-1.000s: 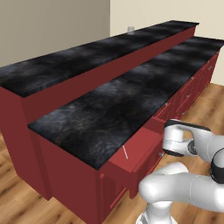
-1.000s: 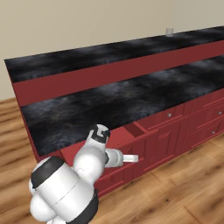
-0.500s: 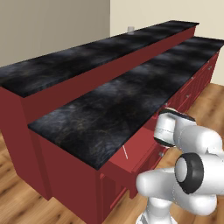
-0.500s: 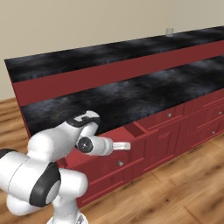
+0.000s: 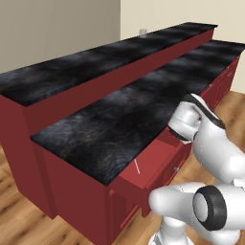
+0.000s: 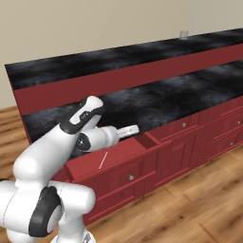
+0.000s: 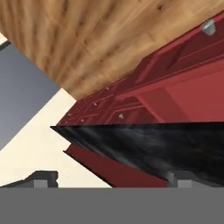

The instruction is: Take a straw from the drawer in front and place it inside the glass cup on the dining counter.

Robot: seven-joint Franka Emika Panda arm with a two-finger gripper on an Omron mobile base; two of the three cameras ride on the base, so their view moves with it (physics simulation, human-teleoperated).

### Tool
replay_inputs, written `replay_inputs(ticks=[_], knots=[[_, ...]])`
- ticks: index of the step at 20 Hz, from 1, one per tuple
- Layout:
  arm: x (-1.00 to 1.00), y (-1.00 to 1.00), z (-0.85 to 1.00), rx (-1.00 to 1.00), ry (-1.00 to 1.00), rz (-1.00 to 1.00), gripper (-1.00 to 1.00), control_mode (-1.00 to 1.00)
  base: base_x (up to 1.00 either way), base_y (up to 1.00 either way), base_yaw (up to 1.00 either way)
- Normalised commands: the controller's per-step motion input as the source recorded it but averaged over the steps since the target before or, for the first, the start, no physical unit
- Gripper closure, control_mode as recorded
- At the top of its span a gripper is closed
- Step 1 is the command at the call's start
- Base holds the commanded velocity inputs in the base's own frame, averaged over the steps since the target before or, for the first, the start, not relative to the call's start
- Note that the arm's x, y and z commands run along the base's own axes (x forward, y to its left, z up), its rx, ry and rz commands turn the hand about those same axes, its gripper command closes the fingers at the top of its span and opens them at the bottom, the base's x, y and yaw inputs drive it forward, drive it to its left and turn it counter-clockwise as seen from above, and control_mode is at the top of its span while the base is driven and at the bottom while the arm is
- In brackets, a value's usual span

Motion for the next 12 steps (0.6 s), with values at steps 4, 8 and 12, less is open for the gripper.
replay_inputs(ticks=[4,8,12], knots=[[-0.01,-0.35,0.95,-0.49,-0.35,0.34,-1.00,-1.00,0.00,0.00,0.00],[-0.02,-0.31,0.84,-0.55,-0.30,0.35,-1.00,-1.00,0.00,0.00,0.00],[-0.01,-0.27,0.52,-0.64,-0.19,0.29,-1.00,-1.00,0.00,0.00,0.00]])
